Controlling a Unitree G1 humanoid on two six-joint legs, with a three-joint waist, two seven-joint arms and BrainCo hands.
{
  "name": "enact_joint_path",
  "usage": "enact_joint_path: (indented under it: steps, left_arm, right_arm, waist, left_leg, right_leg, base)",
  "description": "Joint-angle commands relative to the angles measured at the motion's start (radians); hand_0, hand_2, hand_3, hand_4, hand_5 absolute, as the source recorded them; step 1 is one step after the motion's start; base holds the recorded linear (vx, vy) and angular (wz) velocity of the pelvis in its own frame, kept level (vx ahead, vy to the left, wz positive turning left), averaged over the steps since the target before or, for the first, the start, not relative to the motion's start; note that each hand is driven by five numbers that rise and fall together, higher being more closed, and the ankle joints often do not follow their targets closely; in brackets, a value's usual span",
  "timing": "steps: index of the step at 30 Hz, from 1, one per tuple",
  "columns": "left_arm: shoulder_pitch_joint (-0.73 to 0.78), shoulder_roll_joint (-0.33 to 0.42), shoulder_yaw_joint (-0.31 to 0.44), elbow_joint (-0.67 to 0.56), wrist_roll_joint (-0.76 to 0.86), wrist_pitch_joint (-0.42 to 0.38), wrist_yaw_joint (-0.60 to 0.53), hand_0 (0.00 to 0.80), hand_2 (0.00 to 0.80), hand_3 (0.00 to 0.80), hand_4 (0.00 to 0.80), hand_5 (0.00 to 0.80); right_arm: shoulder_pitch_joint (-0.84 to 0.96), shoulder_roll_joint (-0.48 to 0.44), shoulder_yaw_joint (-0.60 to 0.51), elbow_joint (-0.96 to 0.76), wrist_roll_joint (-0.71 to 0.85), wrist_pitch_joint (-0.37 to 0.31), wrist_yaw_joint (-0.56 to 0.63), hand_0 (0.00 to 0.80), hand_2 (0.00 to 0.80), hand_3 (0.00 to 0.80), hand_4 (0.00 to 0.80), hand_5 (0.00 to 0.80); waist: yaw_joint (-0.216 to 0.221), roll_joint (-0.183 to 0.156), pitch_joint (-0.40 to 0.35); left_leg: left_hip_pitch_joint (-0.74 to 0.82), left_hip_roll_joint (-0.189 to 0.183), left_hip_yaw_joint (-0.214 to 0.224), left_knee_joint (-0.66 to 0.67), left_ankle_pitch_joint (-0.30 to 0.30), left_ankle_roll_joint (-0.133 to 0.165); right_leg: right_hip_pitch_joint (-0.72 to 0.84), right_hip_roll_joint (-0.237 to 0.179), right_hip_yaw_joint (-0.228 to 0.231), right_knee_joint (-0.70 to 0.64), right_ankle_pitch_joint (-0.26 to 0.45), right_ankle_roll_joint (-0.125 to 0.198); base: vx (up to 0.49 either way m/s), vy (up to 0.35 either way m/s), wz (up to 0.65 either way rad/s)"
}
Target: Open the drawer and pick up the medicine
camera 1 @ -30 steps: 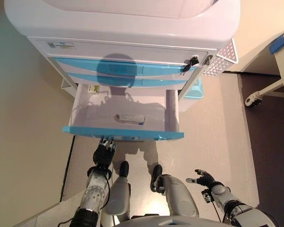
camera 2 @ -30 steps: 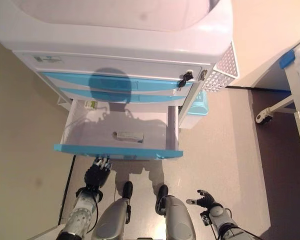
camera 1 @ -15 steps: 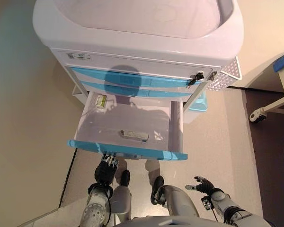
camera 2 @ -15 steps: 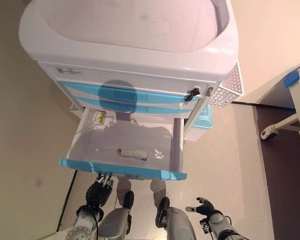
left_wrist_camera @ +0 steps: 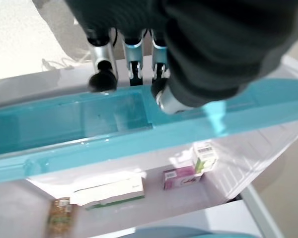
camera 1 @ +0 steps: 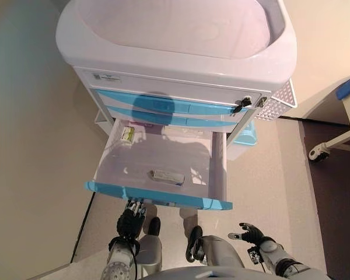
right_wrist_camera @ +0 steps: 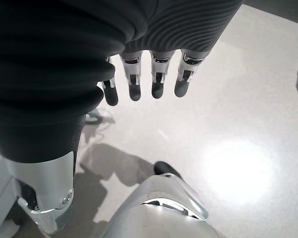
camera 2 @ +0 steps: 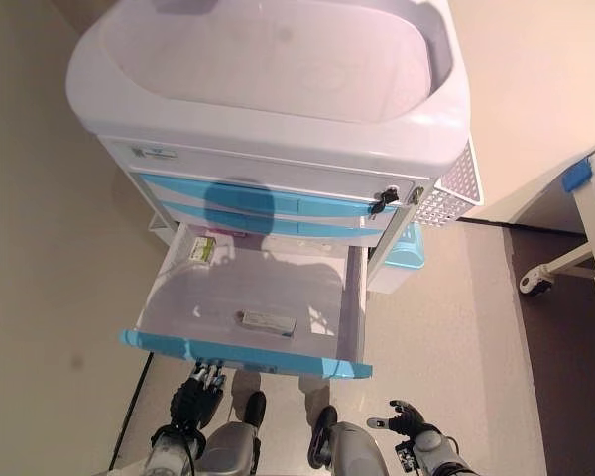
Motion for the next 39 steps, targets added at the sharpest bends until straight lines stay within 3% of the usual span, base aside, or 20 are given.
enact_joint_path:
  steps: [1, 3, 4, 7, 13, 18, 29, 33, 34, 35, 39]
  left_arm:
    - [-0.003, 0.026, 0.164, -0.305, -0.034, -0.138, -0.176, 0.8, 0.8, 0.8, 0.8, 0.8]
    - [0.0, 0.024, 0.17, -0.279, -0.029, -0.139, -0.166, 0.8, 0.8, 0.8, 0.8, 0.8]
    - [0.005, 0.021, 0.172, -0.267, -0.022, -0.141, -0.161, 0.0, 0.0, 0.0, 0.0, 0.0]
    - [0.02, 0.031, 0.177, -0.22, 0.018, -0.153, -0.119, 0.0, 0.0, 0.0, 0.0, 0.0]
    - [0.036, 0.124, 0.161, -0.178, 0.219, -0.128, -0.07, 0.0, 0.0, 0.0, 0.0, 0.0]
    - [-0.059, 0.113, 0.177, 0.018, 0.237, -0.113, -0.057, 0.0, 0.0, 0.0, 0.0, 0.0]
    - [-0.148, 0.121, 0.197, 0.278, 0.346, -0.118, -0.004, 0.0, 0.0, 0.0, 0.0, 0.0]
    - [-0.159, 0.139, 0.201, 0.42, 0.444, -0.102, -0.001, 0.0, 0.0, 0.0, 0.0, 0.0]
    - [-0.18, 0.153, 0.215, 0.586, 0.549, -0.089, -0.002, 0.0, 0.0, 0.0, 0.0, 0.0]
    - [-0.187, 0.158, 0.219, 0.642, 0.584, -0.087, -0.005, 0.0, 0.0, 0.0, 0.0, 0.0]
    - [-0.2, 0.162, 0.24, 0.764, 0.631, -0.085, -0.009, 0.0, 0.0, 0.0, 0.0, 0.0]
  right_arm:
    - [0.04, -0.046, 0.013, 0.095, -0.015, 0.006, -0.017, 0.0, 0.0, 0.0, 0.0, 0.0]
    - [0.044, -0.049, 0.007, 0.092, -0.009, 0.006, -0.02, 0.0, 0.0, 0.0, 0.0, 0.0]
    - [0.046, -0.05, 0.006, 0.091, -0.007, 0.007, -0.021, 0.0, 0.0, 0.0, 0.0, 0.0]
    - [0.045, -0.056, 0.003, 0.085, -0.007, 0.009, -0.03, 0.0, 0.0, 0.0, 0.0, 0.0]
    - [0.029, -0.074, 0.012, 0.044, 0.014, 0.004, -0.045, 0.0, 0.0, 0.0, 0.0, 0.0]
    - [0.036, -0.071, 0.019, 0.041, 0.025, 0.001, -0.033, 0.0, 0.0, 0.0, 0.0, 0.0]
    - [0.06, -0.089, 0.009, 0.034, 0.029, -0.003, -0.041, 0.0, 0.0, 0.0, 0.0, 0.0]
    - [0.063, -0.098, 0.0, 0.024, 0.047, -0.011, -0.044, 0.0, 0.0, 0.0, 0.0, 0.0]
    - [0.066, -0.103, -0.009, 0.022, 0.069, -0.017, -0.047, 0.0, 0.0, 0.0, 0.0, 0.0]
    - [0.066, -0.106, -0.012, 0.02, 0.076, -0.02, -0.048, 0.0, 0.0, 0.0, 0.0, 0.0]
    - [0.068, -0.107, -0.02, 0.026, 0.091, -0.025, -0.052, 0.0, 0.0, 0.0, 0.0, 0.0]
  waist:
    - [0.052, 0.045, -0.188]
    - [0.054, 0.045, -0.188]
    - [0.054, 0.045, -0.188]
    - [0.055, 0.047, -0.185]
    - [0.044, 0.049, -0.167]
    - [0.019, 0.039, -0.173]
    - [-0.03, 0.023, -0.183]
    - [-0.039, 0.022, -0.179]
    - [-0.047, 0.023, -0.173]
    - [-0.05, 0.023, -0.17]
    - [-0.054, 0.024, -0.164]
  left_leg:
    - [-0.048, -0.112, 0.014, 0.061, -0.04, 0.097]
    - [-0.048, -0.113, 0.012, 0.058, -0.04, 0.098]
    - [-0.048, -0.114, 0.011, 0.056, -0.039, 0.099]
    - [-0.056, -0.115, 0.011, 0.06, -0.04, 0.101]
    - [-0.071, -0.111, 0.029, 0.071, -0.043, 0.106]
    - [-0.065, -0.106, 0.048, 0.062, -0.047, 0.106]
    - [-0.044, -0.09, 0.094, 0.037, -0.056, 0.099]
    - [-0.042, -0.086, 0.107, 0.029, -0.055, 0.098]
    - [-0.045, -0.084, 0.119, 0.024, -0.052, 0.097]
    - [-0.046, -0.084, 0.123, 0.02, -0.051, 0.097]
    - [-0.052, -0.085, 0.134, 0.014, -0.048, 0.097]
  right_leg:
    - [0.065, -0.023, 0.017, -0.114, 0.11, 0.094]
    - [0.064, -0.024, 0.018, -0.119, 0.113, 0.094]
    - [0.064, -0.024, 0.019, -0.121, 0.113, 0.094]
    - [0.058, -0.025, 0.021, -0.119, 0.116, 0.095]
    - [0.038, -0.019, 0.041, -0.116, 0.124, 0.096]
    - [0.032, -0.009, 0.066, -0.121, 0.125, 0.095]
    - [0.031, 0.011, 0.117, -0.157, 0.139, 0.095]
    - [0.029, 0.016, 0.13, -0.171, 0.148, 0.097]
    - [0.023, 0.017, 0.142, -0.182, 0.159, 0.1]
    - [0.02, 0.018, 0.147, -0.187, 0.162, 0.101]
    - [0.009, 0.017, 0.156, -0.191, 0.171, 0.103]
  base:
    - [0.0, 0.0, 0.0]
    - [0.0, 0.0, 0.0]
    - [0.0, 0.0, 0.0]
    - [-0.001, 0.007, 0.03]
    - [0.0, 0.0, 0.0]
    - [0.014, 0.016, -0.07]
    - [0.026, 0.019, -0.17]
    - [0.006, 0.027, -0.17]
    - [-0.012, 0.054, -0.17]
    - [-0.014, 0.062, -0.23]
    - [-0.012, 0.035, -0.16]
